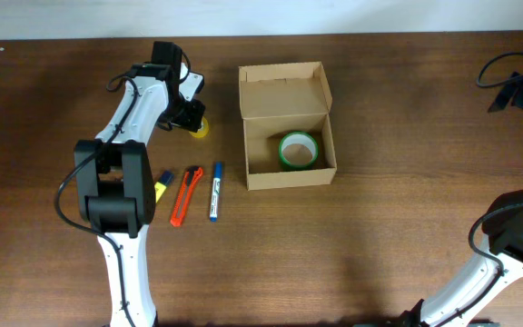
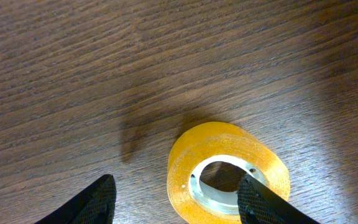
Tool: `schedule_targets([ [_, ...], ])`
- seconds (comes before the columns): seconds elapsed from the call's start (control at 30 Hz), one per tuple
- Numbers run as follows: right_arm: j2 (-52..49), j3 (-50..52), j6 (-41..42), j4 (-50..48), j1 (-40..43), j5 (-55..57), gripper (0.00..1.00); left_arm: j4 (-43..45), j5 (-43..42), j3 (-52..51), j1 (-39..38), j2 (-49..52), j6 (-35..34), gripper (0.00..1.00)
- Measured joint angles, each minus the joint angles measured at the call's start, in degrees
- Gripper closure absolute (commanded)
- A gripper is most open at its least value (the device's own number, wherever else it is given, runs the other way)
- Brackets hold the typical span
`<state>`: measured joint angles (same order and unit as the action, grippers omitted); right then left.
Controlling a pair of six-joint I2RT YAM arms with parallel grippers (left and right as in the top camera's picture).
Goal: Pack container
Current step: 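Lower the left gripper onto the yellow tape roll and grasp it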
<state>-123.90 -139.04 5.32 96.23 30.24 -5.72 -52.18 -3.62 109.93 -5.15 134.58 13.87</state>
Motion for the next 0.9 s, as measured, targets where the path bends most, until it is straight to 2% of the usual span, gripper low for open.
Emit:
schedule_targets([
  [0.4, 0.0, 0.0, 0.0, 0.0, 0.0, 0.0, 0.01, -0.9, -0.1, 0.2, 0.0, 1.4, -0.2, 0.48],
  [0.47, 0.0, 0.0, 0.0, 0.0, 0.0, 0.0, 0.01, -0.9, 0.0, 0.2, 0.0, 1.4, -0.2, 0.56],
  [0.67, 0.0, 0.0, 0.0, 0.0, 0.0, 0.0, 0.01, -0.7, 1.0, 0.2, 0.1, 1.5, -0.5, 0.98],
  [0.9, 0.0, 0.0, 0.0, 0.0, 0.0, 0.0, 0.01, -3.5, 1.0, 3.2, -0.1, 2.6, -0.2, 0.98],
])
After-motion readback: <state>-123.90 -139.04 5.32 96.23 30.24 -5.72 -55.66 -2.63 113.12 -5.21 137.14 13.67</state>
